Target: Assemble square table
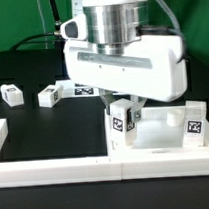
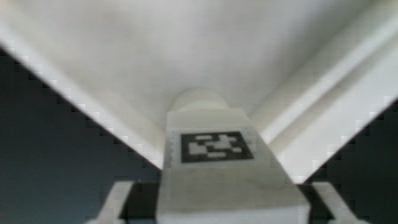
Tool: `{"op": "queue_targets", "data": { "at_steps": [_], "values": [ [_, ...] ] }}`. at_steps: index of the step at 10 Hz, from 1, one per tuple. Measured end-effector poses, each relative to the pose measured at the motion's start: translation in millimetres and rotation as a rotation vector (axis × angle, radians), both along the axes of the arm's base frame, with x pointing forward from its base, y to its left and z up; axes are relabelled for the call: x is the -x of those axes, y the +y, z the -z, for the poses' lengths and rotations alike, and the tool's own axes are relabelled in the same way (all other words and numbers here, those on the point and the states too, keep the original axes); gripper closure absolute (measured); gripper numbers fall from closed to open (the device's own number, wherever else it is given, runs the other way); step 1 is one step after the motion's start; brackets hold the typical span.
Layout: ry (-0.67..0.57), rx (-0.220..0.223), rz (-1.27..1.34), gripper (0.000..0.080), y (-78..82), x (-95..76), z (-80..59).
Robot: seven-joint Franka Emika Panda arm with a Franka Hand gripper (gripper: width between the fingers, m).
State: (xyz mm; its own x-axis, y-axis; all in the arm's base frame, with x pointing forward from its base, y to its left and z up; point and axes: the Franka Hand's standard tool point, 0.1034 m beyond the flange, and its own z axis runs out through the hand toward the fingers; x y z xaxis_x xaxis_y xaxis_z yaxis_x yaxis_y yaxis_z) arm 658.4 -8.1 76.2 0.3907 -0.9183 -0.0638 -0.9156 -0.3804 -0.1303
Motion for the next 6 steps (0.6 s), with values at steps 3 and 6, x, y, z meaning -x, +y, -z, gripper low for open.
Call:
{"op": "queue_targets", "data": {
  "at_steps": [3, 6],
  "values": [
    [0.012, -0.098, 0.335, 0.0509, 3.7, -2.9, 1.1],
    [0.007, -0.094, 0.297, 0.0248, 3.8, -2.9, 1.2]
  ]
}}
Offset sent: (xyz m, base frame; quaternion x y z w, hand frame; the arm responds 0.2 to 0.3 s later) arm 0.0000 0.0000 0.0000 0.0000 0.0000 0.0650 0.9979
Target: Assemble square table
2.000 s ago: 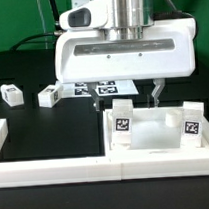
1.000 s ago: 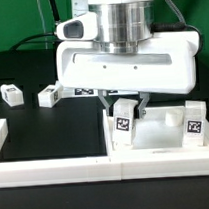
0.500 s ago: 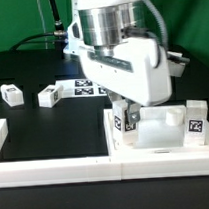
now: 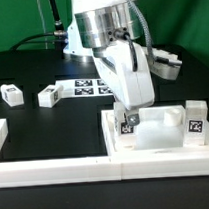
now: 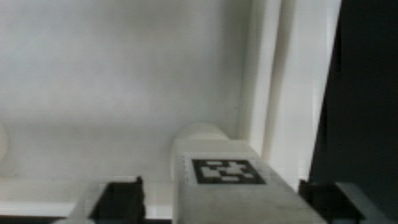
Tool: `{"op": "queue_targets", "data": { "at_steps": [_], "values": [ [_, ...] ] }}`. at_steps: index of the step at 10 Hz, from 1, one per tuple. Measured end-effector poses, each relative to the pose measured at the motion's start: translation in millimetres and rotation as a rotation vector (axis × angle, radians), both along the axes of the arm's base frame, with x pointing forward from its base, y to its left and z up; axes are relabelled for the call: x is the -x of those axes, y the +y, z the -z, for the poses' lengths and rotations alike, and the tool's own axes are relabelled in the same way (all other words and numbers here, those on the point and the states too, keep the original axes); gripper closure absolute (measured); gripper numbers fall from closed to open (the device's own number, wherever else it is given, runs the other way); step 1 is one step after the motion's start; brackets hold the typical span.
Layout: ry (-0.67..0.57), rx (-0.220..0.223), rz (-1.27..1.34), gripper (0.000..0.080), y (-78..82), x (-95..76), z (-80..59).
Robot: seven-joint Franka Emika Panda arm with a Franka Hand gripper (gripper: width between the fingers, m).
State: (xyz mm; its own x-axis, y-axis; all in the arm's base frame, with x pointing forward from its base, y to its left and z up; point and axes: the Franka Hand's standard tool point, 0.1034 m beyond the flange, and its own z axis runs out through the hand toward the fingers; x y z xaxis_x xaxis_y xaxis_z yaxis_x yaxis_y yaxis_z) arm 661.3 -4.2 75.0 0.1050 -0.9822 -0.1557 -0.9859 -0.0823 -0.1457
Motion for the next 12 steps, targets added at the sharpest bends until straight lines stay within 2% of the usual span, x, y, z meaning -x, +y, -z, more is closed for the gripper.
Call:
{"op": "queue_targets", "data": {
  "at_steps": [1, 2, 6, 7, 8, 10, 11, 12],
  "values": [
    [-0.044, 0.040, -0.158, 0.0248, -0.9, -3.3, -1.2],
    [-0.104, 0.097, -0.416, 0.0165, 0.5, -6.3, -1.7],
    [-0.144, 0.149, -0.713, 0.0151, -1.0, -6.0, -1.4],
    [-0.162, 0.213, -0.961, 0.0150, -2.6, -7.3, -2.8],
    [-0.169, 0.247, -1.154, 0.0150, -3.3, -7.8, -4.0],
    [-0.134, 0.254, -1.364, 0.0150, 2.1, -2.8, 0.3],
    [-0.133, 0.250, -1.336, 0.0150, 1.7, -3.0, 0.5],
    [-0.132, 0.249, -1.332, 0.0277, 1.4, -2.8, 0.7]
  ]
}}
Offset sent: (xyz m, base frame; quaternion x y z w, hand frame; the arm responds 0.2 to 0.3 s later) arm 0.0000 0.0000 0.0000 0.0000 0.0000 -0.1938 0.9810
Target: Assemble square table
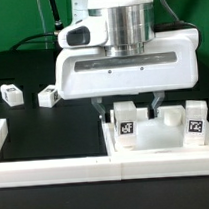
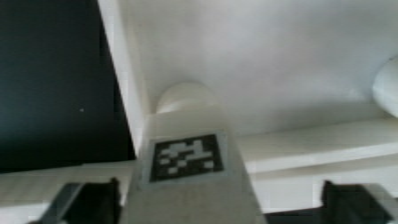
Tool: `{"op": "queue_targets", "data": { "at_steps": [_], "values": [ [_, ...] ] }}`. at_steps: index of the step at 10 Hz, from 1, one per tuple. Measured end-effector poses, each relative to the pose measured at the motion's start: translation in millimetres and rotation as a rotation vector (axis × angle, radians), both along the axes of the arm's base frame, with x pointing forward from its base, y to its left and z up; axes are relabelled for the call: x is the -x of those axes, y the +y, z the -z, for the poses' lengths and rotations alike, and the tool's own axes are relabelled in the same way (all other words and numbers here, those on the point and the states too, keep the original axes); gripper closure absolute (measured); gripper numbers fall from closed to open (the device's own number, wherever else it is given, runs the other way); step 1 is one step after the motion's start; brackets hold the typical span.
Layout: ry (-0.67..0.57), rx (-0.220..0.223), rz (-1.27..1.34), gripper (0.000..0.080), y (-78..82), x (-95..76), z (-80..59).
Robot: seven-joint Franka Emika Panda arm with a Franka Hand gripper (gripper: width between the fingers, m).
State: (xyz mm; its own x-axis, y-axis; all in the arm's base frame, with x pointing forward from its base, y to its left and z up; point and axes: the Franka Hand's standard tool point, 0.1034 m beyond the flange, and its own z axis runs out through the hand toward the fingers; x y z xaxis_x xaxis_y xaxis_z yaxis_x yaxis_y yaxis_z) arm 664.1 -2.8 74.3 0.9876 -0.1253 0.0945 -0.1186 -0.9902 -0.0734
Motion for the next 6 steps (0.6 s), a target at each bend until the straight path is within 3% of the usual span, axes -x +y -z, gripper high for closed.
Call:
{"op": "queue_targets", "data": {
  "at_steps": [1, 4, 6],
  "values": [
    [0.002, -0.003, 0.030, 0.0447, 0.1, 0.1, 0.1],
    [0.016, -0.024, 0.264, 0.0504, -3.4, 0.3, 0.5],
    [0.026, -0.061, 0.666, 0.0504, -1.8, 1.5, 2.3]
  ]
}}
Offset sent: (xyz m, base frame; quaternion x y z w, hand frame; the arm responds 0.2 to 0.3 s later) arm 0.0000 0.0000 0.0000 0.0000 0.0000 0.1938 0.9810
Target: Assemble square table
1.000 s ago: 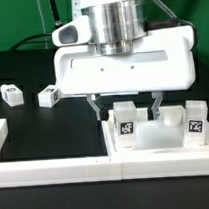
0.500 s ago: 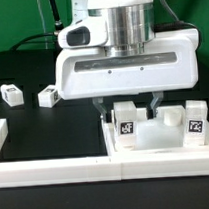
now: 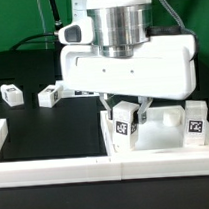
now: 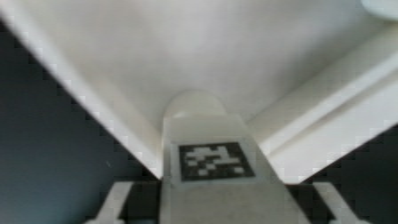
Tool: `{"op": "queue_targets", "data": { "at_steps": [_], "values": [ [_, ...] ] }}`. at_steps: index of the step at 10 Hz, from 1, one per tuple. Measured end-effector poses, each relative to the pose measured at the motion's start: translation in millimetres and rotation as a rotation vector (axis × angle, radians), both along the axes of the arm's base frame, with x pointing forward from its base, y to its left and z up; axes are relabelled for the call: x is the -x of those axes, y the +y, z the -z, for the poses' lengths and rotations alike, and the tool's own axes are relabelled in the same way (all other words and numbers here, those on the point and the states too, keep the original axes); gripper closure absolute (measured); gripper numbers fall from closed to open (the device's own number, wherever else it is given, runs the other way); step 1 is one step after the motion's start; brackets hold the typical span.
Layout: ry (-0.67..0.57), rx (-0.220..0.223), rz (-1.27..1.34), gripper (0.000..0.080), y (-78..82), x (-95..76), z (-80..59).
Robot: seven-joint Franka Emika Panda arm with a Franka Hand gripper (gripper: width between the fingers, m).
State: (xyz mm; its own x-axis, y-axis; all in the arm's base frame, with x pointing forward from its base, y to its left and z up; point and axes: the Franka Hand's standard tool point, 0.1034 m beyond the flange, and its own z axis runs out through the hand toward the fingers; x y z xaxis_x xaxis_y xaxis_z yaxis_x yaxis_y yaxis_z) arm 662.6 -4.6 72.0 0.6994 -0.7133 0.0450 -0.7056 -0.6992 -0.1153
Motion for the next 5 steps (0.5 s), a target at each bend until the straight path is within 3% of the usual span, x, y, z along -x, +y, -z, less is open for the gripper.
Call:
{"op": "queue_targets", "data": {
  "at_steps": [3, 5],
  "values": [
    [0.047, -0.152, 0.430, 0.0505, -0.1, -0.6, 0.2],
    [0.076, -0.183, 0.551, 0.0505, -1.8, -2.5, -4.5]
  ]
}}
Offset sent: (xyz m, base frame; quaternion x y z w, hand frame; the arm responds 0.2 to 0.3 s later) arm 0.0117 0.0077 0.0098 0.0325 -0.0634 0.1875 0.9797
